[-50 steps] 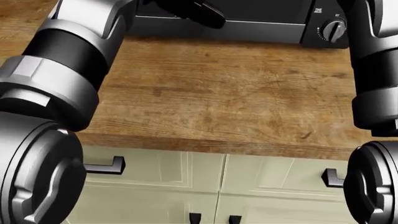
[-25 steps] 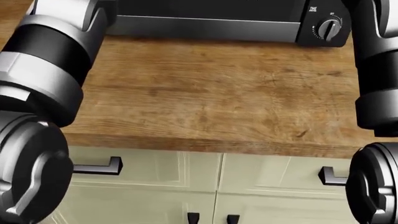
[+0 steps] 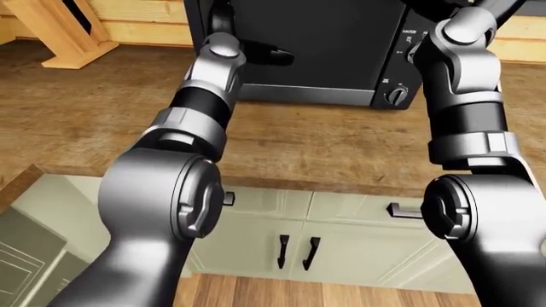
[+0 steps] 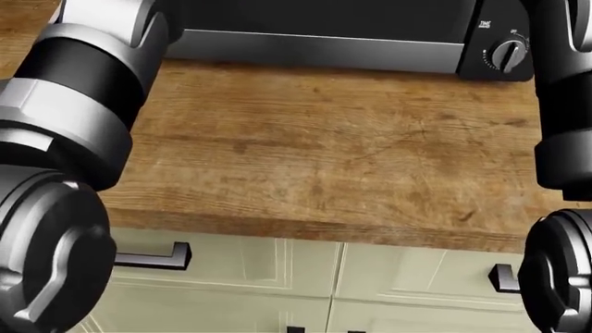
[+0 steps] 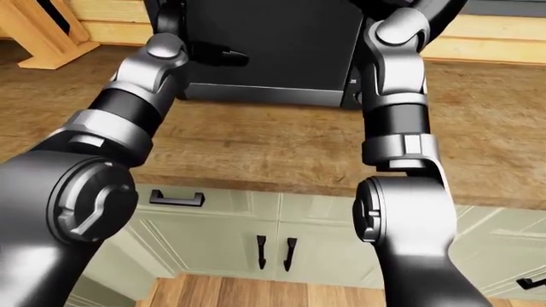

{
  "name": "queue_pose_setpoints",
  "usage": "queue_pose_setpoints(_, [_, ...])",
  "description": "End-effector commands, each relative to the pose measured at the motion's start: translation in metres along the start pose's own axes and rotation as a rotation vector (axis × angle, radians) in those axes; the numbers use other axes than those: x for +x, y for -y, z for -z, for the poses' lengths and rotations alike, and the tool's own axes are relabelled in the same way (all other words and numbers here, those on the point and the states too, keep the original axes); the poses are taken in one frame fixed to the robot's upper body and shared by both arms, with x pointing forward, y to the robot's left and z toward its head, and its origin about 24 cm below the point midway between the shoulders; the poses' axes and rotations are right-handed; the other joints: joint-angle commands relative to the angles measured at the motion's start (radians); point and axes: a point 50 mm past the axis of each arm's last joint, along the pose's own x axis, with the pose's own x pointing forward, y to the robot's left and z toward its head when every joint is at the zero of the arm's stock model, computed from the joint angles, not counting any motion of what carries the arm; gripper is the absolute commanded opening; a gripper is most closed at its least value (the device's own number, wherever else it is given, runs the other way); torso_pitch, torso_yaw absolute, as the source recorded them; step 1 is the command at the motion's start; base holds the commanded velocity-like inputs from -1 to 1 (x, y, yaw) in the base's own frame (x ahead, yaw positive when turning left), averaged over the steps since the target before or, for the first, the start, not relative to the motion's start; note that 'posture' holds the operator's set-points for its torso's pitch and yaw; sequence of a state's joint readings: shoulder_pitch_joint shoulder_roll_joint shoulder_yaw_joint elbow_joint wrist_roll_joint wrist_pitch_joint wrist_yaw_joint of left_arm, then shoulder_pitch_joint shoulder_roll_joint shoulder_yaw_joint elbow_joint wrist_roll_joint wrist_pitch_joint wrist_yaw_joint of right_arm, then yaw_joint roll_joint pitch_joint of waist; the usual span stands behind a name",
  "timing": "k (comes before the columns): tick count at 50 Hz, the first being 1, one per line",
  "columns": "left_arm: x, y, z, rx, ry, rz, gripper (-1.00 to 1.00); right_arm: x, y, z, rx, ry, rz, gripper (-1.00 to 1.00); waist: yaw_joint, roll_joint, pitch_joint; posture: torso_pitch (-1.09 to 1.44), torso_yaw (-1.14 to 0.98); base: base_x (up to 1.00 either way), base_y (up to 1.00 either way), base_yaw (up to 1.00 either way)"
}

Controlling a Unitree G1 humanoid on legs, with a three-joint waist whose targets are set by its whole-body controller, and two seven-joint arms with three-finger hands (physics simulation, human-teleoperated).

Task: Close the toaster oven door.

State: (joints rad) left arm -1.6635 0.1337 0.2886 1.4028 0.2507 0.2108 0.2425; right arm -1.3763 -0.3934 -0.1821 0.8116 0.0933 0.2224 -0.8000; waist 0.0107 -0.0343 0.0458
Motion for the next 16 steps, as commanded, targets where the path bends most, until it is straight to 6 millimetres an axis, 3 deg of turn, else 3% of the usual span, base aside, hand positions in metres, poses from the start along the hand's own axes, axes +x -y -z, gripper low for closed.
queue_pose_setpoints(1, [-0.0032,-0.0049,-0.0305,-0.024,0.108,-0.027,1.00,0.0002,-0.0013,-0.0257,0.061,0.076,-0.005,1.00,0.000,-0.003,-0.034,0.00,0.00,0.00,0.00,0.00])
queue_pose_setpoints(16, [-0.0040,-0.0026,-0.0255,-0.067,0.075,-0.087,1.00,0.0008,0.0018,-0.0256,0.065,0.072,0.001,1.00,0.002,-0.005,-0.034,0.00,0.00,0.00,0.00,0.00])
